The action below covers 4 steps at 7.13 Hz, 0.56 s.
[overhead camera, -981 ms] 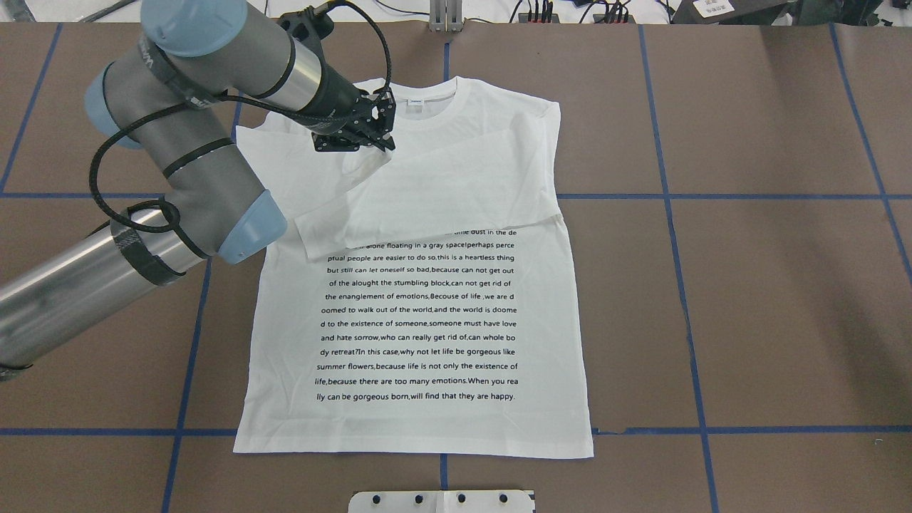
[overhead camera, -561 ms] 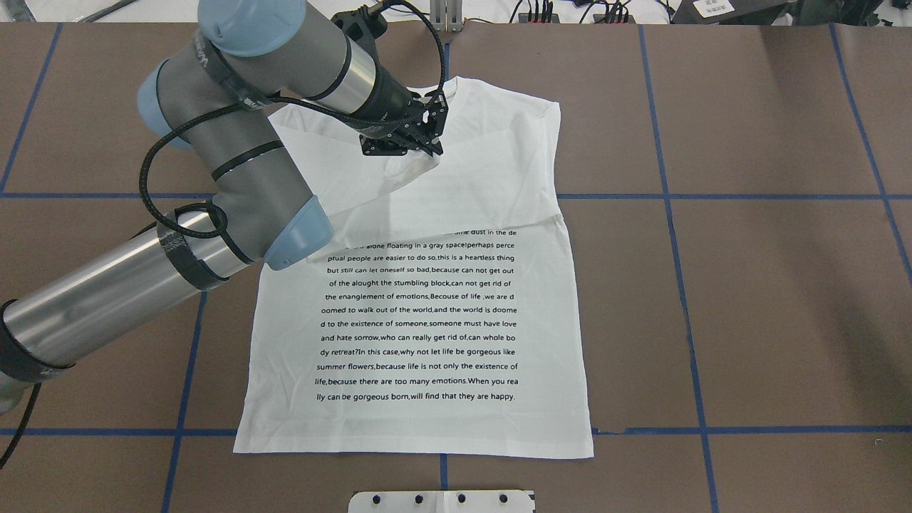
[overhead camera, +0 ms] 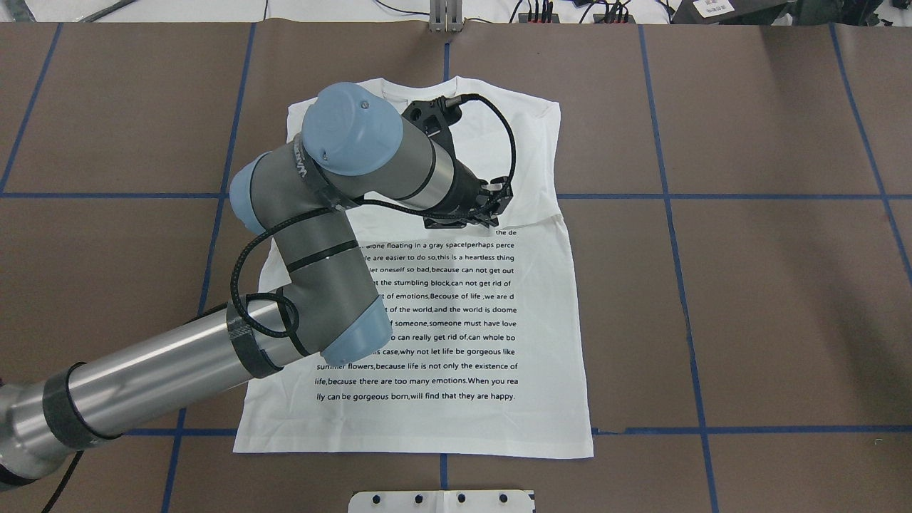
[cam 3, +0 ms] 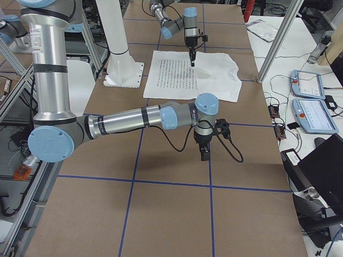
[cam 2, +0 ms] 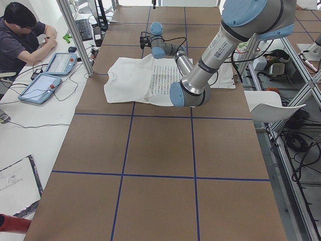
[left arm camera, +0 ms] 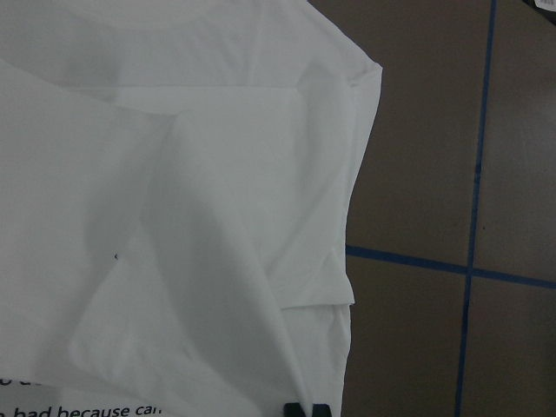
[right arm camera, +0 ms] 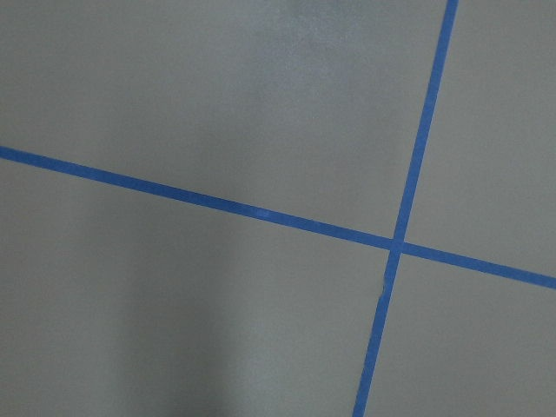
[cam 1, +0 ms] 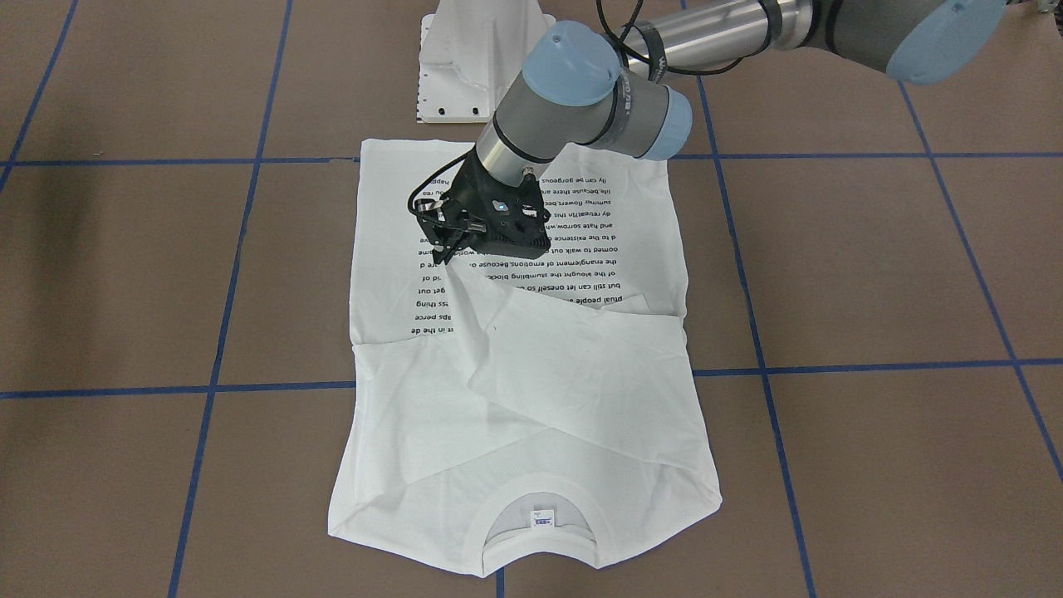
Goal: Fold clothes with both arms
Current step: 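Release the sleeve on the chest and lift the left gripper away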
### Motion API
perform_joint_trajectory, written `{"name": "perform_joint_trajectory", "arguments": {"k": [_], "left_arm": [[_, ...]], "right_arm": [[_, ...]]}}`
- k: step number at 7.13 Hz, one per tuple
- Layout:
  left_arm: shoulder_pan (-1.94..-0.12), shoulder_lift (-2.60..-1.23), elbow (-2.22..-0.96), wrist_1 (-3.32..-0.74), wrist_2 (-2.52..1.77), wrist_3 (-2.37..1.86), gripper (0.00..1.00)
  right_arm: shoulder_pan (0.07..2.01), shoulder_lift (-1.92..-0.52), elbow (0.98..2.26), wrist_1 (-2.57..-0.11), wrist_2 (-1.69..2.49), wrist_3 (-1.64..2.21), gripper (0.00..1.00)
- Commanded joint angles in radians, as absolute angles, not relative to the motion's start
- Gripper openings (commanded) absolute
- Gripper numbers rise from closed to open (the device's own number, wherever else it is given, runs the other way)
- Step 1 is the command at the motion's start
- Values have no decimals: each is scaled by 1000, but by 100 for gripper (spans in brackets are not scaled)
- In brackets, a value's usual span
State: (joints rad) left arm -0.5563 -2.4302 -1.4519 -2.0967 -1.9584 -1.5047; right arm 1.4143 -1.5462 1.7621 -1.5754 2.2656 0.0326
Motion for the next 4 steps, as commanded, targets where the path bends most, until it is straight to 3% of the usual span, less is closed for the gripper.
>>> {"name": "perform_joint_trajectory", "arguments": {"k": [1, 4], "left_arm": [[-534, -2424, -1421, -2099, -1930, -1416, 100], [-535, -2419, -1431, -2071, -1937, -1369, 100]], "right_arm": [[1414, -1548, 1761, -1575, 2267, 34, 100], [1407, -1533, 1773, -1568, 2281, 117, 100]]}}
